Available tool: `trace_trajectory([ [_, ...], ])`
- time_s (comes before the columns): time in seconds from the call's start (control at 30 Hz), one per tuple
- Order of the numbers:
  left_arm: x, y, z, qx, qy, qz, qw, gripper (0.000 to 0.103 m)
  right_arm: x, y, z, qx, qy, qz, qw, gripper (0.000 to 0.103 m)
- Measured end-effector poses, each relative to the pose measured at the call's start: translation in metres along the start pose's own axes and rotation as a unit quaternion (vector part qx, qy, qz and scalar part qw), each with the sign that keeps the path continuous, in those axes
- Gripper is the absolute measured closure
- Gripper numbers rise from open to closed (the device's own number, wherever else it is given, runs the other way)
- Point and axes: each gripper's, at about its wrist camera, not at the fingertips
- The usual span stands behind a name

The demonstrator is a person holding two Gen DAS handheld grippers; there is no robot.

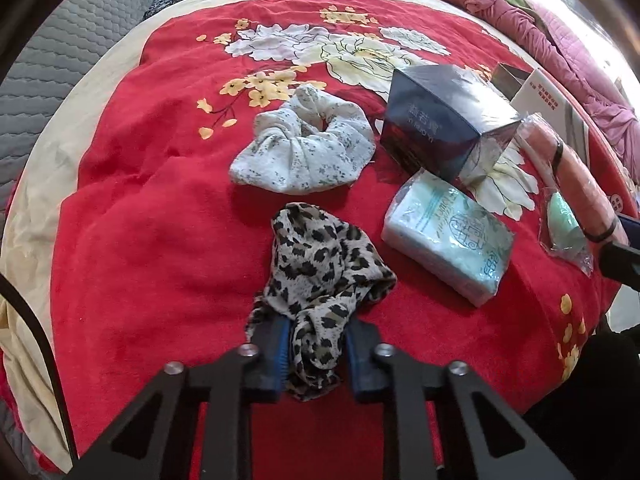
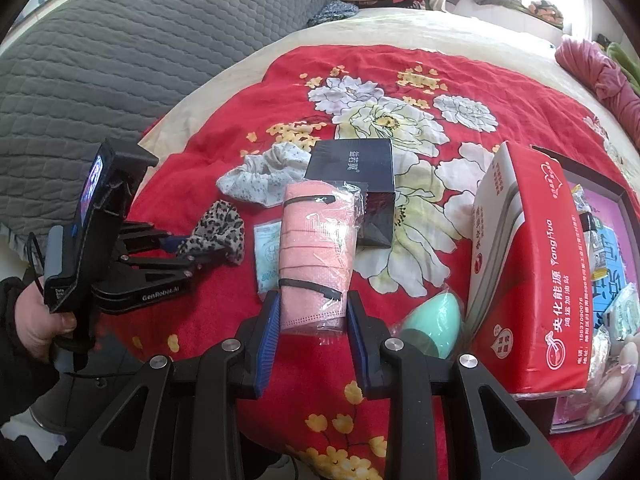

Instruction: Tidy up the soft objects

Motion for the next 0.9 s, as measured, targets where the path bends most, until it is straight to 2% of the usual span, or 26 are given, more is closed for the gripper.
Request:
trace_trajectory([
  [0.5,0.012,0.051,0.016,-0.002,-0.021,0.046,0.9987,0.085,0.005,0.016,-0.002,0.005,0.002,0.018,1.000,0.070],
  [0.9,0.026,0.087,0.049,-0.004,-0.047,0.074,0.9961,0.085,0.007,0.051,0.002,-0.001,0.001,0.044,0.999,0.070],
])
Point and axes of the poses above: each gripper's, at about its wrist camera, not at the fingertips, and y roughly against the way its jaws point, z to its right, x to its top, and after that the axes turned 3 degrees about -x, right-handed
